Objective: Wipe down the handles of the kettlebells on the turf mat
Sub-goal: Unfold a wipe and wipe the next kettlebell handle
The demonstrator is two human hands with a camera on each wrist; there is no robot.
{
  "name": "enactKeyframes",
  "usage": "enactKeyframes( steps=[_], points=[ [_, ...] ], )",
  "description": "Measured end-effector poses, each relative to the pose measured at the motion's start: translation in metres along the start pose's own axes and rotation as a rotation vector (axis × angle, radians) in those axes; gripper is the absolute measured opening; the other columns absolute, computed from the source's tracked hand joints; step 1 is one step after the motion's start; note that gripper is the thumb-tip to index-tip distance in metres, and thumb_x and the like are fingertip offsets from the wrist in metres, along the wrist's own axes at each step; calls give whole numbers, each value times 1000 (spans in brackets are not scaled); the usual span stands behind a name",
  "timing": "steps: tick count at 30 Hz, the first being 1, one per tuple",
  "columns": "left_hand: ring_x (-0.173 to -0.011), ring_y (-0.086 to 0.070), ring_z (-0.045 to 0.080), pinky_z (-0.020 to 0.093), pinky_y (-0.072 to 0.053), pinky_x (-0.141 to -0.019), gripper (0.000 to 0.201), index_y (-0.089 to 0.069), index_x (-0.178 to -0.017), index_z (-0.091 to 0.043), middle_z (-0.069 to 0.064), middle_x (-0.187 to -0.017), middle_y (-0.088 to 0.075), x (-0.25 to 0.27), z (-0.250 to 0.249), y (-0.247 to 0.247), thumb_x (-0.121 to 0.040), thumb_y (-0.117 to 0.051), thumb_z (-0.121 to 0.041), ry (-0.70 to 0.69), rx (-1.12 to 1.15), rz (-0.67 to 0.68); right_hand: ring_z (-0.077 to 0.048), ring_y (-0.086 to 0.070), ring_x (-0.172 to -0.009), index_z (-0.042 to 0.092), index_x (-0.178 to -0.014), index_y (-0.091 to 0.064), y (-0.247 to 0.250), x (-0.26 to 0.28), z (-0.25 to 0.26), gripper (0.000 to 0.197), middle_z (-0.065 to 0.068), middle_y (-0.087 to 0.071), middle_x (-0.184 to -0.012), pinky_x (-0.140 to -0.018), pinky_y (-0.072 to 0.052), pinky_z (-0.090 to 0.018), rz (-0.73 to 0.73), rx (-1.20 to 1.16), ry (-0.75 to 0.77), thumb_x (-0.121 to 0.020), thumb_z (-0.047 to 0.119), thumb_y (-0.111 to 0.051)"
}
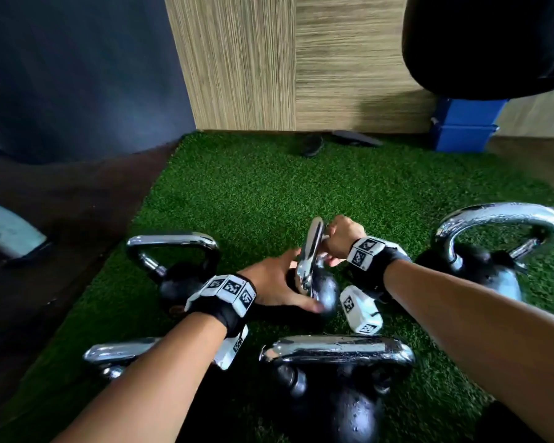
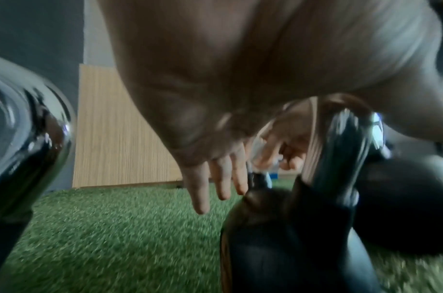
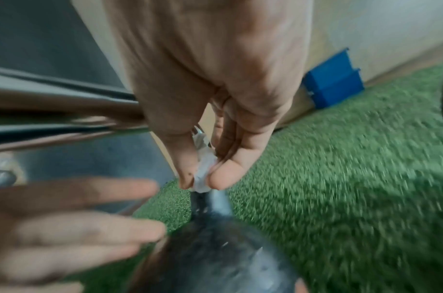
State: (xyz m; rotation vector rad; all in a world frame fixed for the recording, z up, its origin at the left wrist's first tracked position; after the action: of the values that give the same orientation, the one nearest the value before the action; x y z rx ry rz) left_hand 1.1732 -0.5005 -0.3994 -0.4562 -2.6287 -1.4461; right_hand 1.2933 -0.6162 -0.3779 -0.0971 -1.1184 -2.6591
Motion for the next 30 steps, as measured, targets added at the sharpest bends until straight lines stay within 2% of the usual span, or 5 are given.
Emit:
enactKeyframes(
  steps=[4, 8, 15, 21, 30],
  points=[
    [-116, -61, 19, 45, -54, -98, 104, -46, -138, -24, 0, -133, -60, 18, -18, 38, -59, -64, -89, 55, -247, -212, -20, -65, -77, 15, -146, -42, 17, 15, 50, 65, -15, -68, -118, -67, -54, -25, -43, 258, 482, -87, 11, -70],
    [-84, -64, 20, 39, -59, -78, 50, -56, -90, -24, -3, -92, -62, 17, -42, 48, -64, -77, -62, 92, -336, -228, -23, -71, -96, 23, -142, -51, 10, 29, 65, 59, -9, -71, -115, -86, -58, -32, 44, 491, 600, -87, 15, -72],
    [-121, -61, 26, 39, -47, -97, 85, -50, -135, -29, -1, -134, -59, 1, -37, 77, -64, -87, -56, 171, -643, -135, -23, -70, -94, 19, -110, -68, 37, 31, 54, 30, -4, -71, -100, -74, -55, -26, 38, 614, 445, -80, 18, -71],
    [-113, -67, 22, 33, -45, -88, 91, -48, -138, -60, -10, -120, -70, 3, -28, 100, -62, -95, -40, 108, -712, -212, -23, -64, -65, 10, -71, -60, 34, 45, 55, 11, -1, -57, -62, -49, -46, -24, 40, 748, 404, -76, 18, -67],
    [-106, -67, 21, 36, -54, -86, 91, -42, -148, -48, -7, -115, -66, 18, -30, 96, -72, -91, -36, 58, -734, -353, -24, -71, -75, 4, -95, -73, 34, 57, 56, 18, -8, -71, -81, -50, -51, -24, 110, 746, 395, -83, 14, -63]
  ],
)
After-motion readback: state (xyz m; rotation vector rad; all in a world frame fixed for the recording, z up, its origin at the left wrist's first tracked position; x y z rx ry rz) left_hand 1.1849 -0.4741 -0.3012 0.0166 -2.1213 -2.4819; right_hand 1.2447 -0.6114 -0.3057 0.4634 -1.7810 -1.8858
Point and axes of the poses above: each hand's wrist, its own x-axis away from the middle knuckle, its own y-axis out of the back of the hand, z = x × y, the point moved 10 cm from there along -x, towards the middle knuckle
